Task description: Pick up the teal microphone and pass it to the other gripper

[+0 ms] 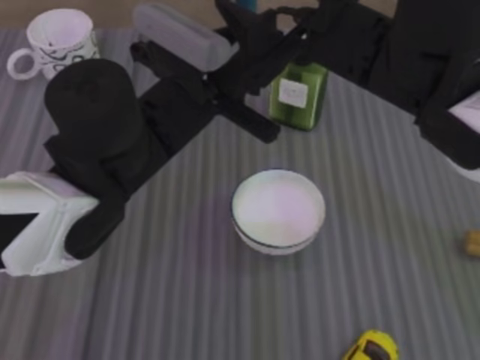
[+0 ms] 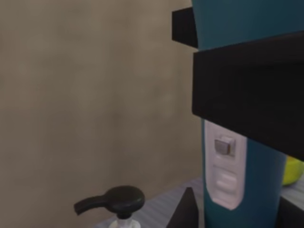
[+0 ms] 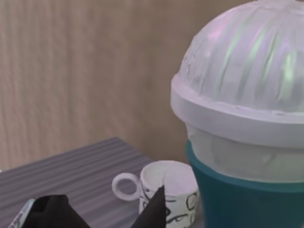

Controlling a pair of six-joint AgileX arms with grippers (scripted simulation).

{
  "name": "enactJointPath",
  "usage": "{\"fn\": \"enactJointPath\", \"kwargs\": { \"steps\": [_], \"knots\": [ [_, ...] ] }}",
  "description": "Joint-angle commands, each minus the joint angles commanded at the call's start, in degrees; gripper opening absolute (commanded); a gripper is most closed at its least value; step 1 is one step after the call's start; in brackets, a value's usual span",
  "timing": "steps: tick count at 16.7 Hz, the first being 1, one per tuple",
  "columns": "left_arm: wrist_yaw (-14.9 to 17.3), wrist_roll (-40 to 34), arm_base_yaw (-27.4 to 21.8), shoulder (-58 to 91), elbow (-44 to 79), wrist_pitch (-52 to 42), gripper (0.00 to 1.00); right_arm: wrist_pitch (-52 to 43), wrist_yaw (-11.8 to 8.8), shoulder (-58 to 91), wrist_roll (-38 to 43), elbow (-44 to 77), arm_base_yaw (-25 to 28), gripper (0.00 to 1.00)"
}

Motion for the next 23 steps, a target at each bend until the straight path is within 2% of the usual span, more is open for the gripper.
{"fn": "enactJointPath", "kwargs": {
  "steps": [3, 16, 23],
  "knots": [
    [0.0, 0.0, 0.0, 0.0, 0.0, 0.0, 0.00, 0.0, 0.0, 0.0, 0.0, 0.0, 0.0, 1.00],
    [0.0, 0.0, 0.0, 0.0, 0.0, 0.0, 0.00, 0.0, 0.0, 0.0, 0.0, 0.0, 0.0, 0.02],
    [0.0, 0.0, 0.0, 0.0, 0.0, 0.0, 0.00, 0.0, 0.0, 0.0, 0.0, 0.0, 0.0, 0.00]
  ]
}}
